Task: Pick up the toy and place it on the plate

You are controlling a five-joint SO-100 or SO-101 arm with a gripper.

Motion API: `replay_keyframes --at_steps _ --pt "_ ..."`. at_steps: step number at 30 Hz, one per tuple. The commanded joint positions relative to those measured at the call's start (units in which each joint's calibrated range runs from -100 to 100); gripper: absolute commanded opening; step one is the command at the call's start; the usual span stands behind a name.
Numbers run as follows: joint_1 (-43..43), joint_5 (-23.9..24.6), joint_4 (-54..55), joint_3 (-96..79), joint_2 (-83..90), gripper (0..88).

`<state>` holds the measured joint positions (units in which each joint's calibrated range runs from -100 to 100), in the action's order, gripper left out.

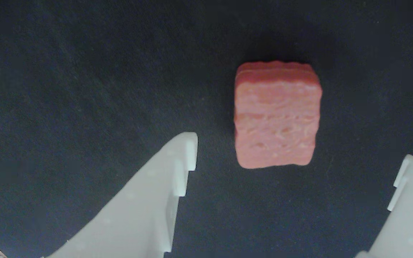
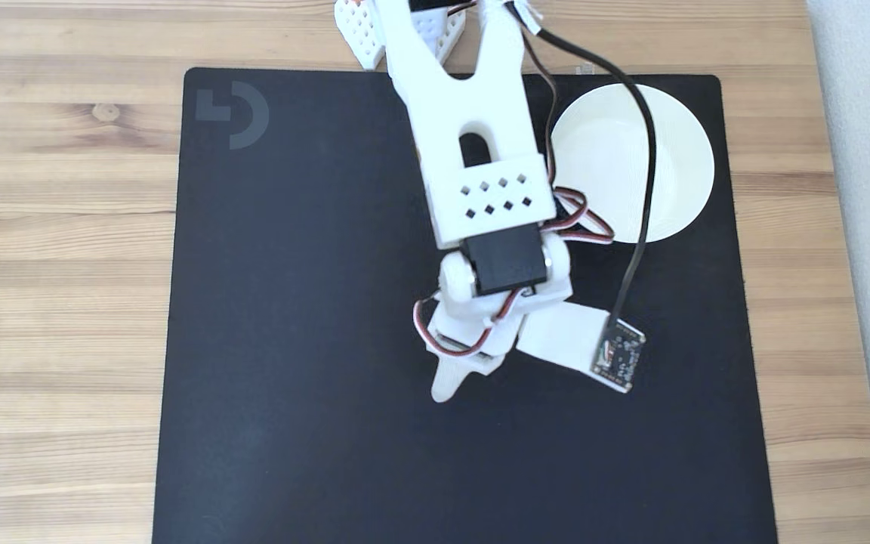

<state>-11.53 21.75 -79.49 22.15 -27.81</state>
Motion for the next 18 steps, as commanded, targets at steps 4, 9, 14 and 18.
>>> replay_keyframes --at_steps 4,9,14,18 --pt "-0.56 0.01 0.65 1.51 -0.49 39.0" --pt "-0.23 0.01 0.99 1.96 -5.0 39.0" --pt "-0.31 0.01 0.99 2.32 -7.75 39.0" --pt "-0.31 0.01 0.99 2.32 -7.91 39.0"
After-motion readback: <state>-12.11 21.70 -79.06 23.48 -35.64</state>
